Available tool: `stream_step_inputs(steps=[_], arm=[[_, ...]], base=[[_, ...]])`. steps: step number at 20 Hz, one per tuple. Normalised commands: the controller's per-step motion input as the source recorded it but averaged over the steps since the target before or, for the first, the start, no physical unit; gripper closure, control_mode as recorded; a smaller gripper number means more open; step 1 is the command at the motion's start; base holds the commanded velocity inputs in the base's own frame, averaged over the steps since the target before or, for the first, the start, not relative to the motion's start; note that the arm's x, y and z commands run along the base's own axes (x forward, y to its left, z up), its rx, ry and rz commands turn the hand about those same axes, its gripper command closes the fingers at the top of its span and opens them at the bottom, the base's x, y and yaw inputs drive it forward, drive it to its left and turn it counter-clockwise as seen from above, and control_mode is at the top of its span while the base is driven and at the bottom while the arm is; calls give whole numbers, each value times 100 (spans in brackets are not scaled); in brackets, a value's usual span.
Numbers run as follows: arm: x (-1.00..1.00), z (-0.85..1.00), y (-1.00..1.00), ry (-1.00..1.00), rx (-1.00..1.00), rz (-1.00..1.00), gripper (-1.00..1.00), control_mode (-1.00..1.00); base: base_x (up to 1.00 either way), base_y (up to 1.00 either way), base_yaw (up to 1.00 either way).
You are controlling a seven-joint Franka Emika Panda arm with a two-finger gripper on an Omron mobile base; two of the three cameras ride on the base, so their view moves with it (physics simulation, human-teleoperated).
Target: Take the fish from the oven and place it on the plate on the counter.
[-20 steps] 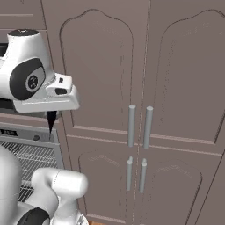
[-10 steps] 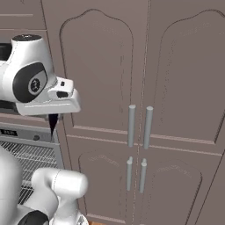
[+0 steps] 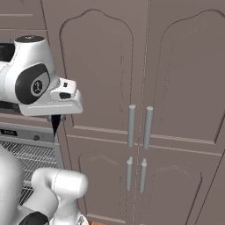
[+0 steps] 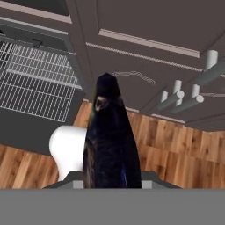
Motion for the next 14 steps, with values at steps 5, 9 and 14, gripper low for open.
stream_step_inputs(steps=[5, 9, 14], arm=[[-19, 0, -5, -6, 0, 0, 100, -100], [-6, 0, -4, -2, 0, 0, 100, 100], [0, 0, 0, 0, 0, 0, 100, 100]], base=[[0, 0, 0], [-15, -27, 0], [-82, -55, 0]])
